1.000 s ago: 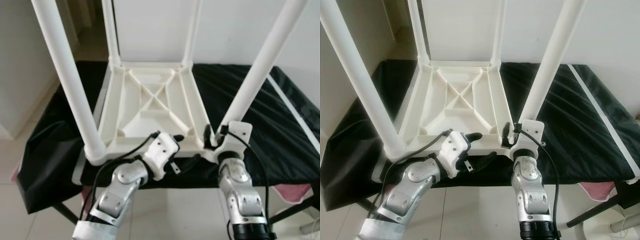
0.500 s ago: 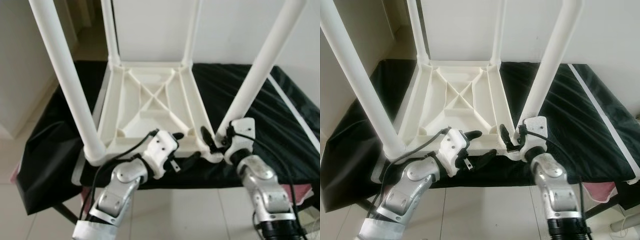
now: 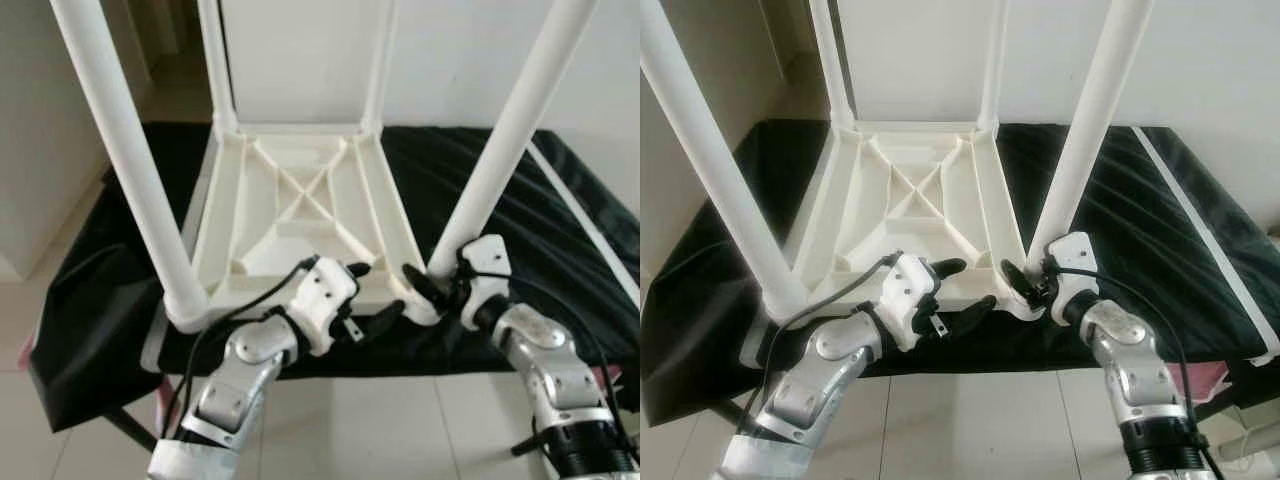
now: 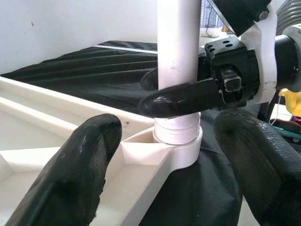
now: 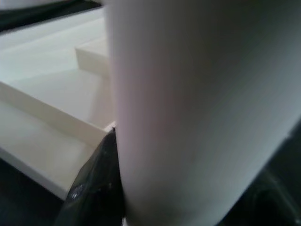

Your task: Building children table

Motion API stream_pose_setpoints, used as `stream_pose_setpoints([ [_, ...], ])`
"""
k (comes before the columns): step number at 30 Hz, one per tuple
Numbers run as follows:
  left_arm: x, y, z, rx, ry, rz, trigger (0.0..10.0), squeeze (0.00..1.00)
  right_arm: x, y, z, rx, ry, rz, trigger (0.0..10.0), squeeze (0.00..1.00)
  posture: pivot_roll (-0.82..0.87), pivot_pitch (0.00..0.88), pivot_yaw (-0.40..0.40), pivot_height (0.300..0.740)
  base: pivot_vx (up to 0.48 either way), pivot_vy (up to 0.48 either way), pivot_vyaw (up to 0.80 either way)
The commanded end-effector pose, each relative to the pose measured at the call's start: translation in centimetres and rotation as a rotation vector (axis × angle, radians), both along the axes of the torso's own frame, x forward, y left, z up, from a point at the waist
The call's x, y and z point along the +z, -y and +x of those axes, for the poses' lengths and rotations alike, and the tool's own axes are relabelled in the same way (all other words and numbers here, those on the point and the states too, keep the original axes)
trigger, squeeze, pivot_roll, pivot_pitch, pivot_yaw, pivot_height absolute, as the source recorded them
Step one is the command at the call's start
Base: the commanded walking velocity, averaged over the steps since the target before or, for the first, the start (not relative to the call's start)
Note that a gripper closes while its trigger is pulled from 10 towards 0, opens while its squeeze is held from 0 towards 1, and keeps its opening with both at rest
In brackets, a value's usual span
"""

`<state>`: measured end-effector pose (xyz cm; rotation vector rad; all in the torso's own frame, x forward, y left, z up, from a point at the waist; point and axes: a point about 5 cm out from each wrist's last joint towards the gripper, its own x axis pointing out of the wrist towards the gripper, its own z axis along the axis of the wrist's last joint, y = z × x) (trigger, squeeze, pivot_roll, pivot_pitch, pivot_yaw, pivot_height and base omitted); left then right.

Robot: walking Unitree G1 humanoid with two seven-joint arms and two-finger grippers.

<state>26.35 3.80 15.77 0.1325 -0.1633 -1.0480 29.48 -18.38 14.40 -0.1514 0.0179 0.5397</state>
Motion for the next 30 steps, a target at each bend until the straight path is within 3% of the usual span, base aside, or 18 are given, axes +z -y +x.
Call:
stream_pose_setpoints([
  [1, 0.2, 0.1, 0.1, 0.020, 0.007, -0.001, 10.0, 0.00, -1.0, 0.0, -0.2, 0.032, -0.045, -0.026, 0.0, 0.00, -0.02, 0.024, -0.040, 0.740, 0.000, 0.000, 0.00],
  [5, 0.2, 0.1, 0.0, 0.019, 0.006, -0.003, 10.0, 0.00, -1.1, 0.2, -0.2, 0.035, -0.053, -0.033, 0.0, 0.00, -0.02, 0.025, -0.041, 0.740, 0.000, 0.000, 0.00],
  [6, 0.2, 0.1, 0.0, 0.018, 0.005, -0.003, 10.0, 0.00, -1.1, 0.3, -0.2, 0.030, -0.055, -0.034, 4.9, 0.00, -0.02, 0.024, -0.041, 0.740, 0.000, 0.000, 0.00],
  [8, 0.2, 0.1, 0.0, 0.018, 0.004, -0.003, 10.0, 0.00, -1.2, 0.3, -0.2, 0.030, -0.055, -0.034, 4.9, 0.00, -0.02, 0.025, -0.042, 0.740, 0.000, 0.000, 0.00],
  [9, 0.1, 0.0, 0.0, 0.018, 0.003, -0.003, 10.0, 0.00, -1.2, 0.4, -0.2, 0.023, -0.058, -0.024, 10.0, 0.00, -0.02, 0.026, -0.041, 0.740, 0.000, 0.000, 0.00],
  [15, 0.1, 0.1, -0.1, 0.014, 0.001, -0.001, 10.0, 0.00, -1.2, 0.9, -0.1, -0.017, -0.054, -0.001, 10.0, 0.00, -0.02, 0.029, -0.041, 0.740, 0.000, 0.000, 0.00],
  [21, -0.1, 0.1, -0.3, 0.012, -0.004, 0.000, 10.0, 0.00, -1.4, 1.3, -0.3, -0.140, -0.038, 0.010, 10.0, 0.00, -0.02, 0.036, -0.048, 0.740, 0.000, 0.000, 0.00],
  [25, -0.3, 0.1, -0.4, 0.010, -0.012, 0.001, 10.0, 0.00, -1.8, 0.6, -0.9, -0.235, -0.041, 0.054, 10.0, 0.00, -0.03, 0.038, -0.047, 0.740, 0.000, 0.000, 0.00],
  [30, -0.3, 0.1, -0.5, 0.009, -0.014, 0.001, 10.0, 0.00, -2.2, 0.2, -1.2, -0.267, -0.056, 0.071, 10.0, 0.00, -0.03, 0.037, -0.048, 0.740, 0.000, 0.000, 0.00],
])
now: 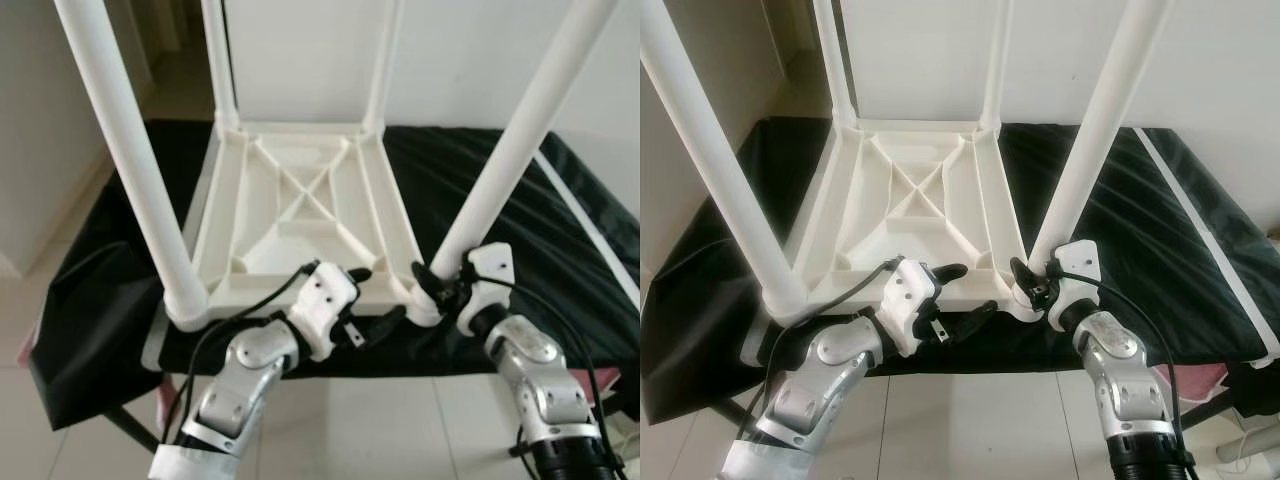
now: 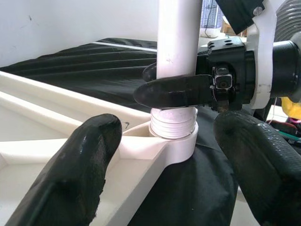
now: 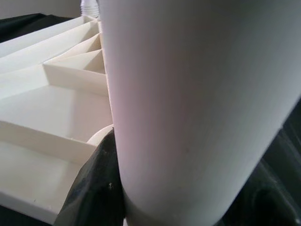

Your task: Building children table

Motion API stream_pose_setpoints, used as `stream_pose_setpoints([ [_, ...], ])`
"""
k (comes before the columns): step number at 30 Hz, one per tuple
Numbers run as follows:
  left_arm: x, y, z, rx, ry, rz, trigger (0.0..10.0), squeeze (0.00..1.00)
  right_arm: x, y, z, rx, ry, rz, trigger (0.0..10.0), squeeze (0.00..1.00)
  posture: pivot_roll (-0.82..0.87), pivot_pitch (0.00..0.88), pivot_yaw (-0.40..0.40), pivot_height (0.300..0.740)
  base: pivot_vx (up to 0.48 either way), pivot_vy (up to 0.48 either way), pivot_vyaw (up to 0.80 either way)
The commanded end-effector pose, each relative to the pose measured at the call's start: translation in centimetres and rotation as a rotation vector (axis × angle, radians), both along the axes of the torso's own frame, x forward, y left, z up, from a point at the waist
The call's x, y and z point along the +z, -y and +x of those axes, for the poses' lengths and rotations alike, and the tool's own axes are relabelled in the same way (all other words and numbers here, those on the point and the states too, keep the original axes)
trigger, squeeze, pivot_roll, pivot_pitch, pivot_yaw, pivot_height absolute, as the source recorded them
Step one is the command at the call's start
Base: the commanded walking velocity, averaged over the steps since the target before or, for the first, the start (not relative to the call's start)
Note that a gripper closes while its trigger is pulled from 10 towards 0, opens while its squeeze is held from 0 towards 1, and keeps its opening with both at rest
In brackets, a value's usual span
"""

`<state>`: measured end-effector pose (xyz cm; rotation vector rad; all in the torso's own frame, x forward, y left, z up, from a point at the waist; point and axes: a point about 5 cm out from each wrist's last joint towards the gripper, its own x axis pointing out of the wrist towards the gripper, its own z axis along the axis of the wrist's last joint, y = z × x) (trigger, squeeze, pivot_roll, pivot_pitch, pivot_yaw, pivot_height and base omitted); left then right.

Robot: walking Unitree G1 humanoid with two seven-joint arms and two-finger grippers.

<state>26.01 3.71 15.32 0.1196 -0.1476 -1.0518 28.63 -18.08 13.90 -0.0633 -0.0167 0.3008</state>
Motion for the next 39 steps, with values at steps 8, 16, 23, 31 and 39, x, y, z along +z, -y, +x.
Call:
stream_pose_setpoints([
  [8, 0.0, 0.0, -0.3, 0.004, 0.001, 0.009, 10.0, 0.00, -3.2, 0.2, -1.0, -0.325, -0.156, 0.111, 10.0, 0.00, -0.03, 0.030, -0.049, 0.740, 0.000, 0.000, 0.00],
  [16, -0.2, 0.0, -0.5, -0.001, -0.004, 0.011, 10.0, 0.00, -3.7, -2.0, -1.5, -0.509, -0.156, 0.172, 10.0, 0.00, -0.02, 0.026, -0.048, 0.740, 0.000, 0.000, 0.00],
  [23, -0.1, -0.2, -0.5, 0.000, -0.003, 0.014, 10.0, 0.00, -3.4, -3.1, -1.6, -0.509, -0.153, 0.194, 10.0, 0.00, -0.01, 0.016, -0.049, 0.740, 0.000, 0.000, 0.00],
  [31, -0.1, -0.1, -0.6, -0.005, -0.004, 0.017, 10.0, 0.00, -2.6, -2.9, -1.5, -0.489, -0.093, 0.188, 10.0, 1.00, -0.01, 0.009, -0.045, 0.740, 0.000, 0.000, 0.00],
  [39, -0.2, -0.1, -0.6, -0.010, -0.004, 0.022, 10.0, 0.00, -1.7, -1.7, -1.5, -0.408, -0.022, 0.174, 10.0, 1.00, -0.01, 0.004, -0.042, 0.740, 0.000, 0.000, 0.00],
])
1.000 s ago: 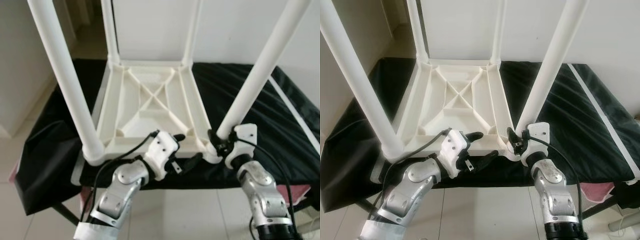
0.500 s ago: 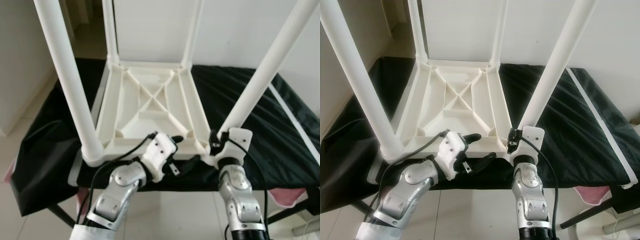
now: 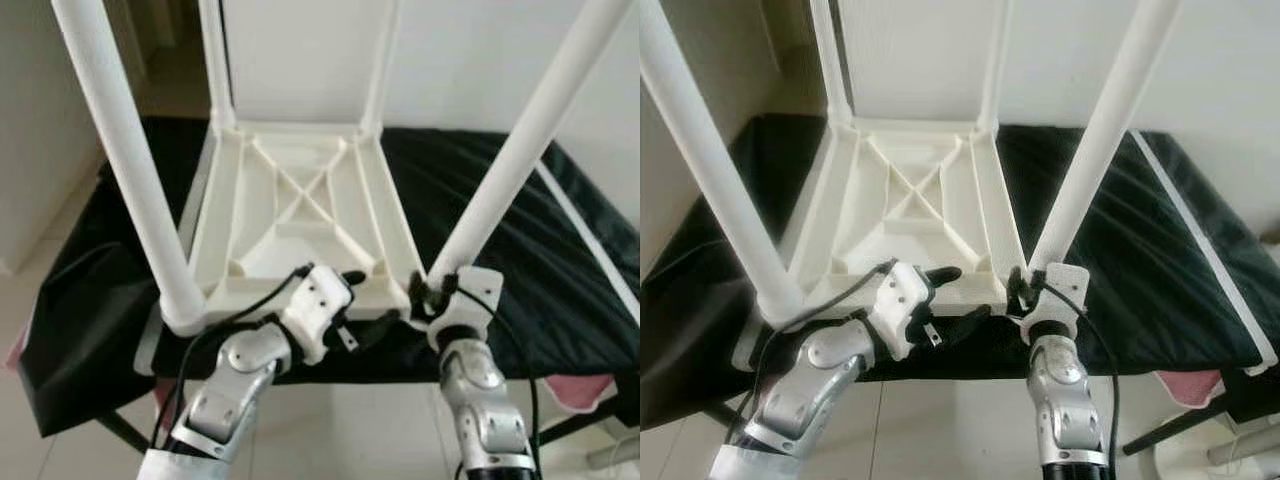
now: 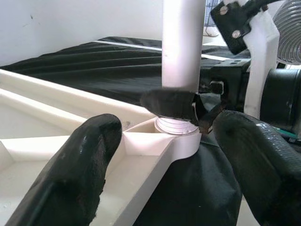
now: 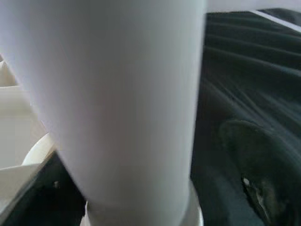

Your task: Building children table

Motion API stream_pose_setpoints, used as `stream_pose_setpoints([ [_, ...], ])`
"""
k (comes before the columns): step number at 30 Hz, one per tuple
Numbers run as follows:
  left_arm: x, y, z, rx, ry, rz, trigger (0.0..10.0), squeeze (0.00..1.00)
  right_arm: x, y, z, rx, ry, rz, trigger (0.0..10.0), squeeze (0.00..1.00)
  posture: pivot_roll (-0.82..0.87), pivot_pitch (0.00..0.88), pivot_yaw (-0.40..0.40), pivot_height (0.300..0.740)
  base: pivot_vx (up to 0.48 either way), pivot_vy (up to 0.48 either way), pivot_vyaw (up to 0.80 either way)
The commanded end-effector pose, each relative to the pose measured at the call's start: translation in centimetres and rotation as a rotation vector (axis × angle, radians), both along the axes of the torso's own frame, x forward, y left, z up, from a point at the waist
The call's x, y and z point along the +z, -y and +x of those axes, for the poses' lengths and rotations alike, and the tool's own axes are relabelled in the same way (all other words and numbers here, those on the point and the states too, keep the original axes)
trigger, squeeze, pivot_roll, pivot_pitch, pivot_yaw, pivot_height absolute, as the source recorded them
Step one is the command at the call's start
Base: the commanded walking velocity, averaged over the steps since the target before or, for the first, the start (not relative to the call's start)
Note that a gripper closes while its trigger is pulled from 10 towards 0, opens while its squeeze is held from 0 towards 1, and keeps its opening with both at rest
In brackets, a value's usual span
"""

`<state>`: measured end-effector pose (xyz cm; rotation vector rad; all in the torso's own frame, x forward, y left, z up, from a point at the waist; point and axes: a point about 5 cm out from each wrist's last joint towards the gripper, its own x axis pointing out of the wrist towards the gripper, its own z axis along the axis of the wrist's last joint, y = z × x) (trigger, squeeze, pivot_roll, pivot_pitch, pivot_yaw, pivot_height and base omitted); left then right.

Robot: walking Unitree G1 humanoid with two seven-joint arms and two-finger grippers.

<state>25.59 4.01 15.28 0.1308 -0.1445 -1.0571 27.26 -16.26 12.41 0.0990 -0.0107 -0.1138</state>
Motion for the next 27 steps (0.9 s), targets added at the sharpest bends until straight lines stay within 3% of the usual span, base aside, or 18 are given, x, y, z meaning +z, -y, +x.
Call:
stream_pose_setpoints([
  [1, -0.2, 0.2, -0.2, -0.007, -0.007, 0.011, 10.0, 0.00, -0.1, 0.1, -0.2, 0.023, 0.004, 0.002, 10.0, 1.00, -0.01, 0.004, -0.042, 0.740, 0.000, 0.000, 0.00],
  [2, -0.2, 0.2, -0.2, -0.007, -0.007, 0.011, 10.0, 0.00, -0.1, 0.1, -0.2, 0.023, 0.004, 0.002, 10.0, 1.00, -0.01, 0.004, -0.042, 0.740, 0.000, 0.000, 0.00],
  [3, -0.2, 0.2, -0.2, -0.008, -0.008, 0.012, 10.0, 0.00, 0.2, 0.5, -0.2, 0.100, 0.045, -0.062, 10.0, 1.00, -0.02, 0.005, -0.042, 0.740, 0.000, 0.000, 0.00],
  [8, -0.2, 0.2, -0.1, -0.008, -0.009, 0.013, 10.0, 0.00, 0.3, 0.9, -0.1, 0.142, 0.056, -0.067, 10.0, 1.00, -0.02, 0.005, -0.040, 0.740, 0.000, 0.000, 0.00],
  [9, -0.2, 0.2, -0.1, -0.008, -0.008, 0.014, 10.0, 0.00, 0.3, 1.1, -0.1, 0.183, 0.056, -0.078, 10.0, 0.00, -0.02, 0.004, -0.037, 0.740, 0.000, 0.000, 0.00],
  [13, -0.2, 0.2, -0.1, -0.011, -0.006, 0.018, 10.0, 0.00, 0.5, 2.4, 0.4, 0.295, 0.060, -0.129, 10.0, 0.00, -0.02, 0.006, -0.035, 0.740, 0.000, 0.000, 0.00],
  [19, -0.3, 0.1, -0.1, -0.012, -0.003, 0.031, 10.0, 0.00, 0.7, 3.4, 0.8, 0.368, 0.056, -0.183, 10.0, 0.00, -0.02, 0.009, -0.032, 0.740, 0.000, 0.000, 0.00],
  [27, -0.2, 0.1, 0.0, -0.014, 0.008, 0.044, 10.0, 0.00, 0.0, 1.8, 1.1, 0.625, 0.033, -0.222, 10.0, 0.00, -0.02, 0.014, -0.021, 0.740, 0.000, 0.000, 0.00],
])
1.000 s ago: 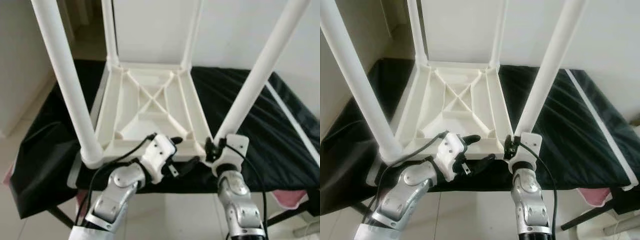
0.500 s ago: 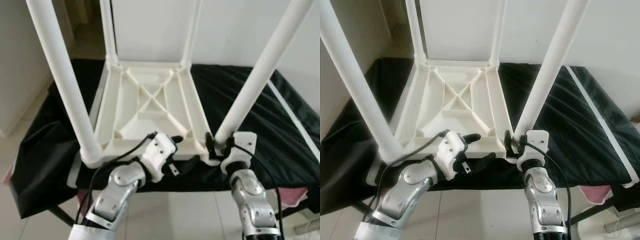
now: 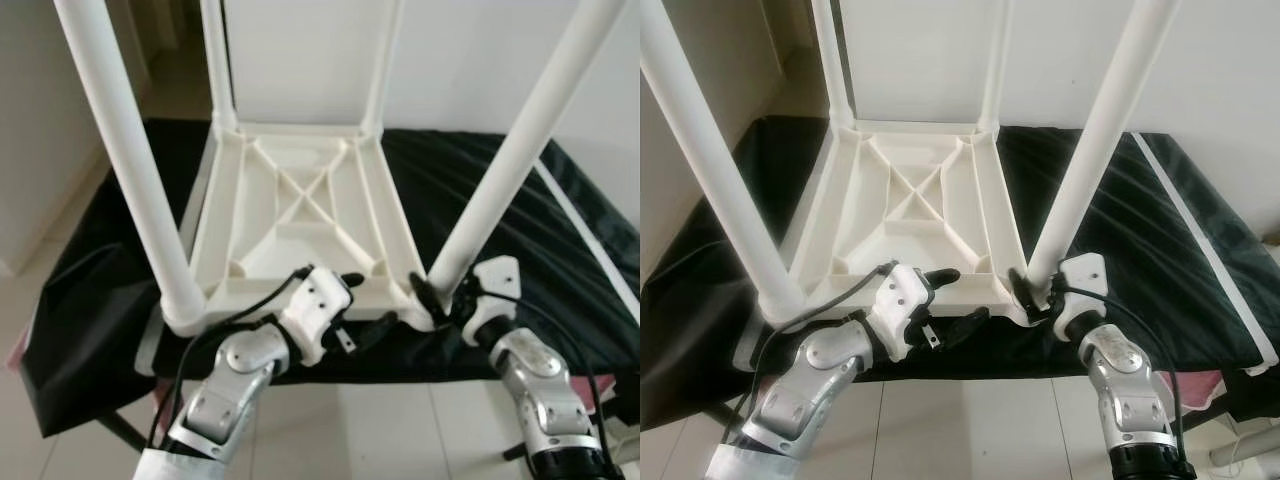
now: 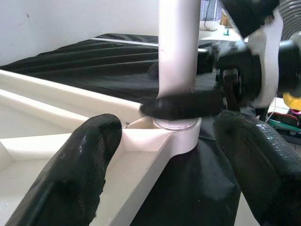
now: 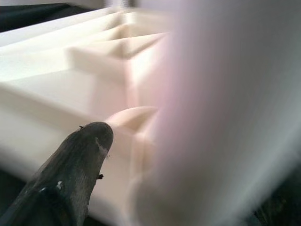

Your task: Building children table

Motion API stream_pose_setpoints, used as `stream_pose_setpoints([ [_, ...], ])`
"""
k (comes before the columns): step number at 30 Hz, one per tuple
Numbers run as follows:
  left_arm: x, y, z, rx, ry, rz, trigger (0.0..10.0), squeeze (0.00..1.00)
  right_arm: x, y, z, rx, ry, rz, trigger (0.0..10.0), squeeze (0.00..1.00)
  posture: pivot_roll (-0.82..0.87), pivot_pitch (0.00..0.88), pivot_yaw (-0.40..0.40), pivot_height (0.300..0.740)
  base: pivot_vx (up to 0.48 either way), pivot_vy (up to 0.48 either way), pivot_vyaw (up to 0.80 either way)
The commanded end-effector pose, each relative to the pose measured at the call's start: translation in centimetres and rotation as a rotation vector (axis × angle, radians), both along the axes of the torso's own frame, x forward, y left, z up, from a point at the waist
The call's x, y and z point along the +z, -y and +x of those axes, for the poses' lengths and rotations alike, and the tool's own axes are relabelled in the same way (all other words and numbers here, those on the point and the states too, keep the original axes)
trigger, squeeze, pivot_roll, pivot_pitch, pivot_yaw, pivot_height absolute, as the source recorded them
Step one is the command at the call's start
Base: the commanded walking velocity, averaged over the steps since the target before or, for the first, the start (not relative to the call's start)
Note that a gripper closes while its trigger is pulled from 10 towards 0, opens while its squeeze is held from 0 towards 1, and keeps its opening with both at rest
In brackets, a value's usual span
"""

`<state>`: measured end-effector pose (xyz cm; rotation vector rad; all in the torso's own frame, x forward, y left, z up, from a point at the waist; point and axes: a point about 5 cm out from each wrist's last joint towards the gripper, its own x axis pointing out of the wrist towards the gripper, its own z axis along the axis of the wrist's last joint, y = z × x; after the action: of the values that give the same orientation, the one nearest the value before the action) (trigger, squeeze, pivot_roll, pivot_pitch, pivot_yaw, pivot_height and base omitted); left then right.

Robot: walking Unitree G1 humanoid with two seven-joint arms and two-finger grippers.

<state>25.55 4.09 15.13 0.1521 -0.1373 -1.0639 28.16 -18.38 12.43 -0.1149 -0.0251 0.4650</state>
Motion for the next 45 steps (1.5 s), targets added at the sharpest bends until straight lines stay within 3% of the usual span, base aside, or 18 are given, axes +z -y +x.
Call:
stream_pose_setpoints([
  [1, 0.0, 0.2, 0.1, -0.007, 0.006, 0.022, 10.0, 0.00, 0.0, -0.5, 0.2, 0.073, 0.000, -0.011, 10.0, 0.00, -0.02, 0.015, -0.021, 0.740, 0.000, 0.000, 0.00],
  [2, 0.0, 0.2, 0.2, -0.005, 0.008, 0.020, 10.0, 0.00, -0.1, -0.6, 0.3, 0.089, 0.000, -0.019, 2.3, 0.00, -0.02, 0.015, -0.024, 0.740, 0.000, 0.000, 0.00],
  [4, 0.1, 0.2, 0.2, -0.004, 0.009, 0.019, 10.0, 0.00, -0.1, -0.7, 0.4, 0.099, 0.000, -0.025, 2.3, 0.00, -0.02, 0.015, -0.024, 0.740, 0.000, 0.000, 0.00],
  [5, 0.1, 0.2, 0.2, -0.001, 0.012, 0.021, 10.0, 0.00, -0.2, -0.6, 0.4, 0.099, 0.001, -0.032, 0.0, 0.00, -0.01, 0.015, -0.025, 0.740, 0.000, 0.000, 0.00],
  [17, 0.2, 0.0, 0.4, 0.010, 0.019, 0.027, 10.0, 0.00, -0.8, 0.4, 0.6, 0.079, -0.026, -0.033, 0.0, 0.00, 0.00, 0.019, -0.030, 0.740, 0.000, 0.000, 0.00],
  [18, 0.2, 0.0, 0.4, 0.010, 0.020, 0.028, 10.0, 0.00, -0.8, 0.4, 0.6, 0.067, -0.026, -0.025, 3.5, 0.00, 0.00, 0.019, -0.029, 0.740, 0.000, 0.000, 0.00],
  [19, 0.2, 0.0, 0.4, 0.010, 0.020, 0.028, 10.0, 0.00, -0.8, 0.4, 0.6, 0.067, -0.026, -0.025, 3.5, 0.00, 0.00, 0.019, -0.029, 0.740, 0.000, 0.000, 0.00],
  [20, 0.2, 0.0, 0.4, 0.009, 0.020, 0.029, 10.0, 0.00, -0.7, 0.3, 0.7, 0.048, -0.026, -0.005, 10.0, 0.00, -0.01, 0.020, -0.030, 0.740, 0.000, 0.000, 0.00],
  [28, 0.0, 0.0, 0.4, 0.007, 0.023, 0.046, 10.0, 0.00, -0.3, 0.0, 0.7, -0.010, -0.014, 0.069, 10.0, 0.00, -0.01, 0.023, -0.028, 0.740, 0.000, 0.000, 0.00],
  [35, 0.0, 0.2, 0.6, 0.007, 0.025, 0.042, 10.0, 0.00, -0.6, -0.3, 0.7, -0.180, -0.004, 0.060, 10.0, 0.00, -0.01, 0.019, -0.032, 0.740, 0.000, 0.000, 0.00],
  [37, 0.0, 0.2, 0.5, 0.006, 0.026, 0.043, 10.0, 0.00, -1.4, -0.4, 0.5, -0.314, -0.046, 0.065, 10.0, 0.00, -0.02, 0.016, -0.036, 0.740, 0.000, 0.000, 0.00],
  [38, 0.0, 0.2, 0.5, 0.006, 0.026, 0.043, 10.0, 0.00, -1.4, -0.4, 0.5, -0.314, -0.046, 0.065, 10.0, 0.00, -0.02, 0.016, -0.036, 0.740, 0.000, 0.000, 0.00],
  [45, 0.0, 0.5, 0.7, 0.008, 0.031, 0.036, 10.0, 0.00, -3.2, -0.8, -0.7, -0.612, -0.126, 0.077, 10.0, 0.00, -0.02, 0.012, -0.047, 0.740, 0.000, 0.000, 0.00],
])
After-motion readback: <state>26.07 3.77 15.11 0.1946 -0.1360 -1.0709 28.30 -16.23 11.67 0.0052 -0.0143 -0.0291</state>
